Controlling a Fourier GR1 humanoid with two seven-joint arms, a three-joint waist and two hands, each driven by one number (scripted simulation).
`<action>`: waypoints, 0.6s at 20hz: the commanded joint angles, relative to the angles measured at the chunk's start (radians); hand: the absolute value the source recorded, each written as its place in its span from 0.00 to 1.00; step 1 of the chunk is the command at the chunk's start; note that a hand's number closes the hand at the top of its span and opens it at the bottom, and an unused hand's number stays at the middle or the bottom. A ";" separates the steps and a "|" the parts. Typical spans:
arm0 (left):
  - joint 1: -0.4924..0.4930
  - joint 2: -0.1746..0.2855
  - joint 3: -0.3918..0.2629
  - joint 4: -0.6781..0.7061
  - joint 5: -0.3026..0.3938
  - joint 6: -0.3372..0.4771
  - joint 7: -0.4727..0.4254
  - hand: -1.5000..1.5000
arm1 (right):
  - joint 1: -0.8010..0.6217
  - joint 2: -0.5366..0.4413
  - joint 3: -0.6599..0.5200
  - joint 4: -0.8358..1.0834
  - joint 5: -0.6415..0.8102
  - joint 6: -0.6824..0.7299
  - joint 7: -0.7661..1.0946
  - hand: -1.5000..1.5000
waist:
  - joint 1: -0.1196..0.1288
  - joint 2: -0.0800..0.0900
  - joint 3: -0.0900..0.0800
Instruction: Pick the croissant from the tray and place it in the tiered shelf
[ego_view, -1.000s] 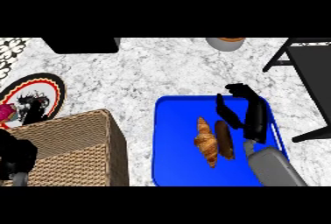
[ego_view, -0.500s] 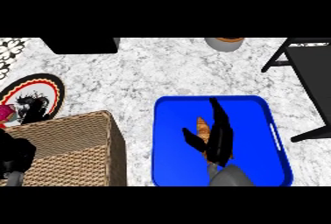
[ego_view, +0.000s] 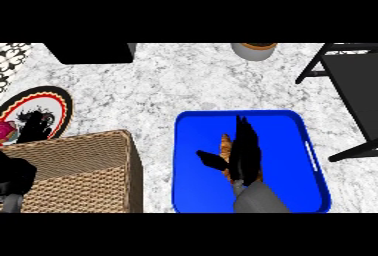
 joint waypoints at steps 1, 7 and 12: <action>0.012 0.023 -0.044 0.009 -0.017 -0.070 -0.006 0.50 | -0.045 0.014 0.040 0.041 0.062 0.280 0.197 0.00 | 0.008 0.015 0.002; 0.026 0.027 -0.039 0.007 -0.010 -0.093 -0.009 0.50 | -0.108 0.012 0.080 -0.076 0.090 0.615 0.420 0.00 | 0.013 0.013 0.008; -0.006 0.015 -0.042 0.020 -0.022 -0.098 0.002 0.50 | -0.117 0.023 0.089 -0.186 0.075 0.777 0.527 0.00 | 0.016 0.021 0.012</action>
